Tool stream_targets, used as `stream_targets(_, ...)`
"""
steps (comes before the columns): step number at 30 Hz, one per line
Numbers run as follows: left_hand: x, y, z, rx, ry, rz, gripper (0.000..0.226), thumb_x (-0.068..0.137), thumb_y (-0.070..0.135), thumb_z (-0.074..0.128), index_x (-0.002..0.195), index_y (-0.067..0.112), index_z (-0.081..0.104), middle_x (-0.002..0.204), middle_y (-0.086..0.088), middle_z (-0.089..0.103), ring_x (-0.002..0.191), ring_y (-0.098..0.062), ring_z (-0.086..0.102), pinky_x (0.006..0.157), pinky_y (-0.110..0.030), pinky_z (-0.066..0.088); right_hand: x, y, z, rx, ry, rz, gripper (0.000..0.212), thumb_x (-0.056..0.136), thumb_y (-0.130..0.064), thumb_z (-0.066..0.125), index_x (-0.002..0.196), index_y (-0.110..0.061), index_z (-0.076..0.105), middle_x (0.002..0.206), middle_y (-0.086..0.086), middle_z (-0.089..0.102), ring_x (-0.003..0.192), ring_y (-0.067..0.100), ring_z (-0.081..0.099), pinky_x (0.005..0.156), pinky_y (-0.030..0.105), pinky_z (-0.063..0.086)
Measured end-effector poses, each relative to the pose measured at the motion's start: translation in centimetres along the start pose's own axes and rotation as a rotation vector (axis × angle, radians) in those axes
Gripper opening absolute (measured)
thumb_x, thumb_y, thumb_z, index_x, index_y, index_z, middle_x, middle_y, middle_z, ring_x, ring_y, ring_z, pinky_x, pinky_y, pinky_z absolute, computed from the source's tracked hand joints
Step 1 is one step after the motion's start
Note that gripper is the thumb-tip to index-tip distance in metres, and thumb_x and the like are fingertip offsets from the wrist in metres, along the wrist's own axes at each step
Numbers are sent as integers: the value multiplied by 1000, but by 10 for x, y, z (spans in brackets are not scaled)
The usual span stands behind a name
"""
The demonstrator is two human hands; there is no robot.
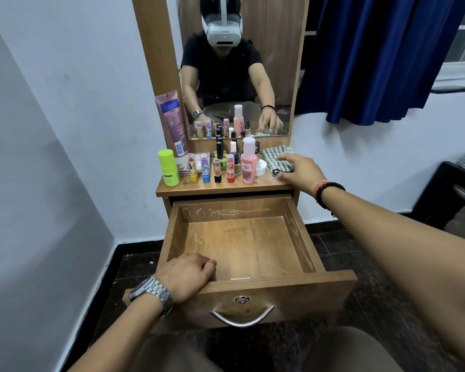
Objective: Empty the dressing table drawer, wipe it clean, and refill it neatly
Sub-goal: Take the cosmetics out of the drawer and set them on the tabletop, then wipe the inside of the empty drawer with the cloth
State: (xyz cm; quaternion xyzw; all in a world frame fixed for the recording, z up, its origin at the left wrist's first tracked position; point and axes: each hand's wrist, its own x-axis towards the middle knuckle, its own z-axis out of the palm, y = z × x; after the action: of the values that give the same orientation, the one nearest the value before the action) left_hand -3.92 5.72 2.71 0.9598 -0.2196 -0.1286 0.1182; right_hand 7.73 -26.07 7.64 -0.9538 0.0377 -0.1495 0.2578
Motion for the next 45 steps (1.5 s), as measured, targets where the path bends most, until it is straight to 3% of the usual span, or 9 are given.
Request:
stream_targets(2,0,-1,0,-12,-8,-6,47,100,45,26,89,25,68,101,1,68,89,-15,60,75,-28,42,4,-1,4,-39,-90,27,51,79,-31,74,128,-29,59,132,2,60,122,23,53,100,33,44)
stream_targets(12,1,-3,1,-20,-7,11,46,100,46,27,87,27,67,96,6,69,86,-11,62,76,-27,46,7,8,7,-108,160,106,27,92,-11,42,109,-8,63,109,19,66,108,38,53,78,35,43)
stream_targets(19,1,-3,1,-14,13,12,43,100,45,27,76,32,61,96,5,68,86,-13,60,73,-27,41,-20,23,-12,182,104,234,18,94,-22,37,96,-11,51,94,13,58,83,31,51,65,31,35)
stream_targets(23,-2,0,1,21,26,-11,42,100,44,27,80,33,62,100,4,68,92,-14,59,77,-28,43,-40,28,-16,3,-26,86,16,91,-17,46,106,-14,50,101,16,63,93,32,53,68,32,38)
stream_targets(27,-3,1,1,25,37,-55,44,99,45,27,86,28,66,99,1,70,93,-17,61,82,-31,47,-47,18,-12,-259,-116,22,60,80,-14,64,134,-22,41,131,6,55,117,30,44,88,37,46)
stream_targets(33,-6,2,0,37,59,-86,46,99,45,26,87,26,66,100,-3,69,96,-20,60,86,-35,48,-48,2,-16,-436,159,-14,24,89,-26,52,109,-14,58,111,11,65,101,33,57,79,37,43)
stream_targets(37,-7,3,0,12,81,-83,44,98,44,27,82,27,64,94,-1,69,88,-18,60,78,-33,49,-74,-11,-32,-107,108,88,28,87,-42,52,88,-15,58,89,6,67,83,28,61,69,35,48)
stream_targets(41,-8,4,0,-1,101,-79,44,98,42,30,83,23,66,89,0,69,84,-17,61,73,-31,48,-119,-24,-53,407,18,201,19,90,-24,44,75,-19,55,73,-2,63,68,16,59,56,25,43)
stream_targets(45,-13,8,-4,13,135,-58,39,98,38,32,82,25,65,90,1,71,86,-19,63,78,-32,50,-168,-37,-57,1249,-274,498,24,95,-13,40,101,-6,62,91,13,73,81,20,71,64,33,60)
